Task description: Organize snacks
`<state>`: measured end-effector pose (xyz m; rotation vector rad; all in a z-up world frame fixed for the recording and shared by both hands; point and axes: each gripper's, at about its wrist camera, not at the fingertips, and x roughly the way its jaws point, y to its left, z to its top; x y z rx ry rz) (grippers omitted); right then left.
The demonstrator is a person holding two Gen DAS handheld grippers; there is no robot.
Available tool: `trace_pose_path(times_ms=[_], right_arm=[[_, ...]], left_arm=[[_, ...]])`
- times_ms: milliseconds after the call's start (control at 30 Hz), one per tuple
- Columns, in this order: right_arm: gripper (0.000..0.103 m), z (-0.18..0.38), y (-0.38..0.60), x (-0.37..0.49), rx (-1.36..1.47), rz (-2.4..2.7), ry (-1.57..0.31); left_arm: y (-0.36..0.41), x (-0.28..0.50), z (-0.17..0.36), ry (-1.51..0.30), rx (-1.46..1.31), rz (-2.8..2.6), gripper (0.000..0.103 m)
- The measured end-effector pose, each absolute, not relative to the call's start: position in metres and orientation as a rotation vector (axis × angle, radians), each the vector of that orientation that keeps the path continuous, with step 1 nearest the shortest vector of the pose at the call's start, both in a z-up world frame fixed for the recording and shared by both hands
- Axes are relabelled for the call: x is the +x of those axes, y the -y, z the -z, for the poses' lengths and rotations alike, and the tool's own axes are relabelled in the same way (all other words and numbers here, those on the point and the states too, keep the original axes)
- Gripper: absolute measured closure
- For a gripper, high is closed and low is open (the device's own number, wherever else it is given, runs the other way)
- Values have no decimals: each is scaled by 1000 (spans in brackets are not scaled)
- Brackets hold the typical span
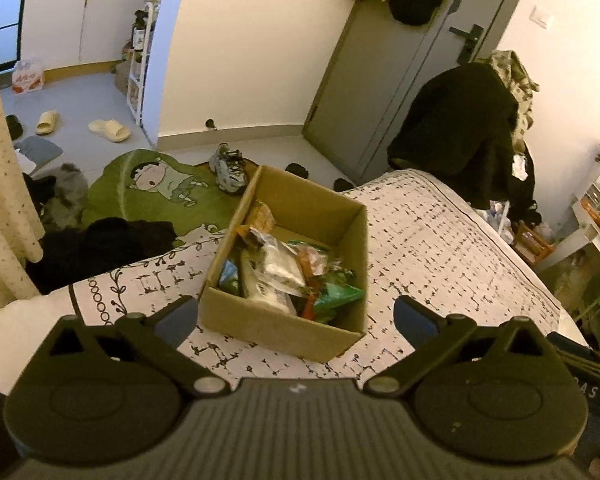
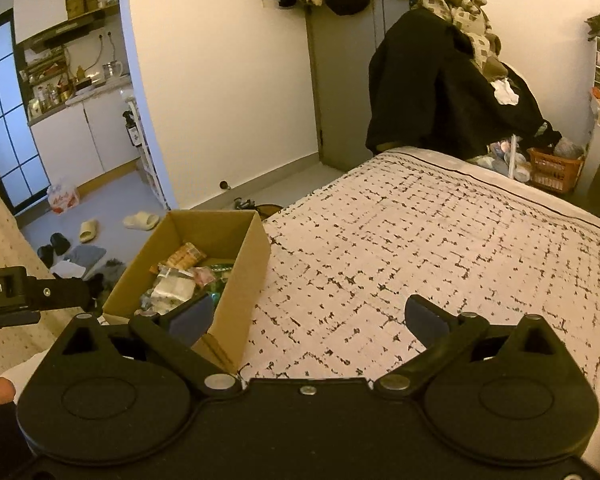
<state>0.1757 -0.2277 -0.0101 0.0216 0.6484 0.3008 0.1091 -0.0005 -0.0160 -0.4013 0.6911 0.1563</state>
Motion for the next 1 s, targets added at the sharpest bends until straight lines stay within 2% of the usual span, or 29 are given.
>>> trace_pose_path(times_ms=[667, 1000], right_arm=[[0, 11, 258, 134, 48, -290, -653], [0, 7, 266, 124, 91, -296, -644]], left_arm=[[18, 72, 5, -663, -218, -100, 0], [14, 56, 1, -651, -211, -105, 0]])
